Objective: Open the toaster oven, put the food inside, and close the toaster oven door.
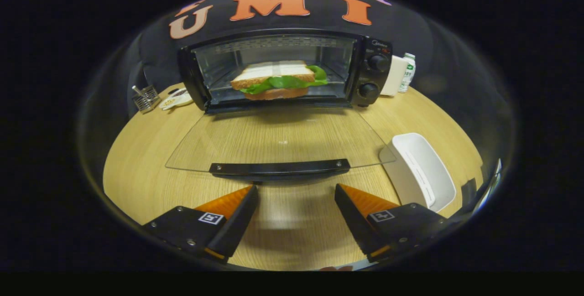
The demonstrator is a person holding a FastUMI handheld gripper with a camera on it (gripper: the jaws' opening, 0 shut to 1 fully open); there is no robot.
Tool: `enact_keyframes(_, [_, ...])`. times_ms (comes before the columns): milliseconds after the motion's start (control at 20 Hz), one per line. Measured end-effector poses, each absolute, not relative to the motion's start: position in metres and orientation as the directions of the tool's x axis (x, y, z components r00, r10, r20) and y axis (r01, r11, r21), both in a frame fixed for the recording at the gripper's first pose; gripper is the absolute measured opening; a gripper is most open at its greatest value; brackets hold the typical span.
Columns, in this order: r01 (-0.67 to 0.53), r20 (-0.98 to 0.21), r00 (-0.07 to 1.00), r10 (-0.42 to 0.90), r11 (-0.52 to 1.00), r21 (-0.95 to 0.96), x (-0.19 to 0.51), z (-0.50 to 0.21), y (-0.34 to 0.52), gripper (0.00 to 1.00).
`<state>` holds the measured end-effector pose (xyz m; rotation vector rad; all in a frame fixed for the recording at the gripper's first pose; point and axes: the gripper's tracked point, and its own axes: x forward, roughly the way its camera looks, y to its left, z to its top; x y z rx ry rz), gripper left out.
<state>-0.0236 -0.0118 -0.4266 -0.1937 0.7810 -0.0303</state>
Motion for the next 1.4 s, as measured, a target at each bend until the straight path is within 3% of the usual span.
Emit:
enact_keyframes(450, [-0.061, -0.662, 0.748, -0.05, 0.988, -0.143, -0.019, -0.388, -0.007, 0.99])
enact_keyframes(800, [-0.024, -0.584, 0.811, -0.028, 0.996, -0.082, 0.017, -0.326, -0.002, 0.99])
enact_keyframes(1400, [-0.024, -0.531, 0.846, -0.038, 0.994, -0.109, 0.073, -0.29, 0.004, 0.99])
